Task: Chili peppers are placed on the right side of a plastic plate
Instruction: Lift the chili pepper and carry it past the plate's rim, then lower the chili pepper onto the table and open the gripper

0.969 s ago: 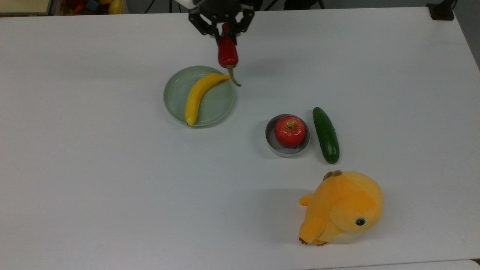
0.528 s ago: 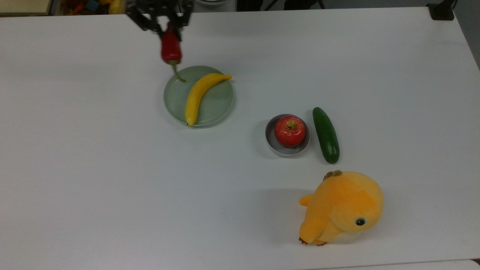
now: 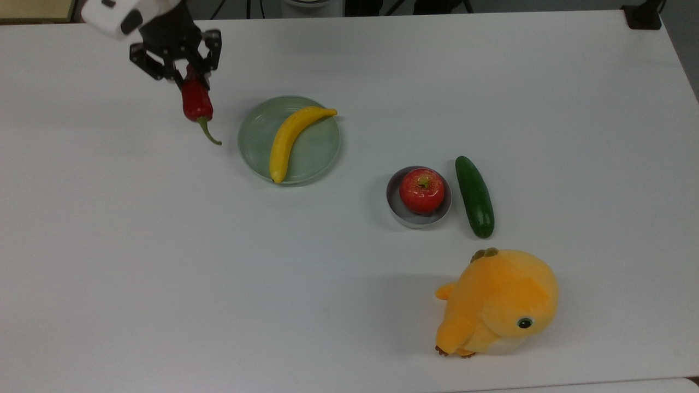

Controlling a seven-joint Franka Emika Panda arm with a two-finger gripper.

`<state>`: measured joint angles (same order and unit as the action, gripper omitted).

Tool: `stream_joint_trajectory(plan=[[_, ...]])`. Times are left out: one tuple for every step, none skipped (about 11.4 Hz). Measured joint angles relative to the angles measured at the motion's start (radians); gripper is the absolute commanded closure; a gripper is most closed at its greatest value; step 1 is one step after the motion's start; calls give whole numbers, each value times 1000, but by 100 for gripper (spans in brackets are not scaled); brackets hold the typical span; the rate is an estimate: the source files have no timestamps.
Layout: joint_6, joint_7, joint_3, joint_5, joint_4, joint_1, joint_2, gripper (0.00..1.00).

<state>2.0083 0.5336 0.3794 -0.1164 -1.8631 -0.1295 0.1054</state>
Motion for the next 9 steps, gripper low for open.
stream_joint_trajectory(plan=[[33, 15, 0, 0, -10, 10, 33, 100], [62, 26, 0, 0, -15, 21, 67, 100], [105, 36, 0, 0, -23, 31, 100, 100], [158, 44, 0, 0, -42, 39, 128, 100], [205, 46, 0, 0, -62, 46, 152, 100], [233, 48, 0, 0, -77, 51, 172, 98], [243, 48, 0, 0, -85, 52, 187, 94], [243, 49, -1, 0, -86, 51, 200, 87], [243, 49, -3, 0, -88, 49, 210, 61]])
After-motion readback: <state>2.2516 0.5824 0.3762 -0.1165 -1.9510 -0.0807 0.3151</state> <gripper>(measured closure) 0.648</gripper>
